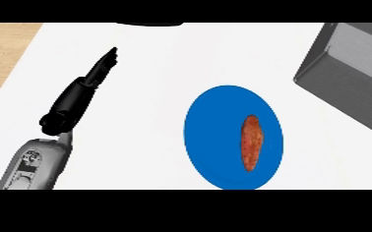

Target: Pick the croissant from the plate and place it in the cardboard box

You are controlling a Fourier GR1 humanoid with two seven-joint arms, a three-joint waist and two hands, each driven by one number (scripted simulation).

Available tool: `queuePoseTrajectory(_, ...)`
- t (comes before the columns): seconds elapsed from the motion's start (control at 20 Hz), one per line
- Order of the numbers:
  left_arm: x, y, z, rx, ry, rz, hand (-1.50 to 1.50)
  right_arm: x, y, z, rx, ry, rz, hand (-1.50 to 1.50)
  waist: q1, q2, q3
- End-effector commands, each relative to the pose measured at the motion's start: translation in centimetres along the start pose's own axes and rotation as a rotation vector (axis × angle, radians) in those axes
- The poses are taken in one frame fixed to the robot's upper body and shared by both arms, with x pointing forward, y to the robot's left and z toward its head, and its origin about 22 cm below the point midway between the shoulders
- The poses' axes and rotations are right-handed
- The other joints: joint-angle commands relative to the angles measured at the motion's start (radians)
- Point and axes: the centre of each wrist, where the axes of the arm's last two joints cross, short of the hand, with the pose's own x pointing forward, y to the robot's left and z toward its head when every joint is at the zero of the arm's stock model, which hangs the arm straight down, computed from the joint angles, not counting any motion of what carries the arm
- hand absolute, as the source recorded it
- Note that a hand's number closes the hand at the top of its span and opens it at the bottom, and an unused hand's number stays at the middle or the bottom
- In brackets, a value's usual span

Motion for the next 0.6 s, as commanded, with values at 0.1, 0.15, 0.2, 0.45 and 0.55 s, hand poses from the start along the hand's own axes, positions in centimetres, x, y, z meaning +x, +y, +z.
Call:
queuePoseTrajectory(0.1,0.0,0.5,0.0,0.013,-0.001,0.002,0.0,-1.1,0.1,0.6,-0.253,-0.152,-0.575,-1.5,-0.014,-0.002,0.002)
queuePoseTrajectory(0.15,-0.8,0.1,0.6,-0.013,0.021,0.004,0.0,-1.1,-0.2,0.9,-0.284,-0.131,-0.631,-1.5,-0.003,0.003,0.0)
queuePoseTrajectory(0.2,0.2,0.5,0.3,0.0,-0.005,-0.004,0.0,-1.7,-0.5,1.6,-0.308,-0.108,-0.679,-1.5,0.002,0.0,0.001)
queuePoseTrajectory(0.45,-0.1,0.2,0.1,0.003,-0.027,-0.006,0.0,-3.5,-0.6,3.9,-0.399,-0.012,-0.782,-1.5,0.005,0.013,0.001)
queuePoseTrajectory(0.55,0.6,-0.6,0.0,-0.017,-0.022,0.01,0.0,-4.1,-1.5,5.3,-0.45,-0.028,-0.782,-1.5,0.009,0.009,0.002)
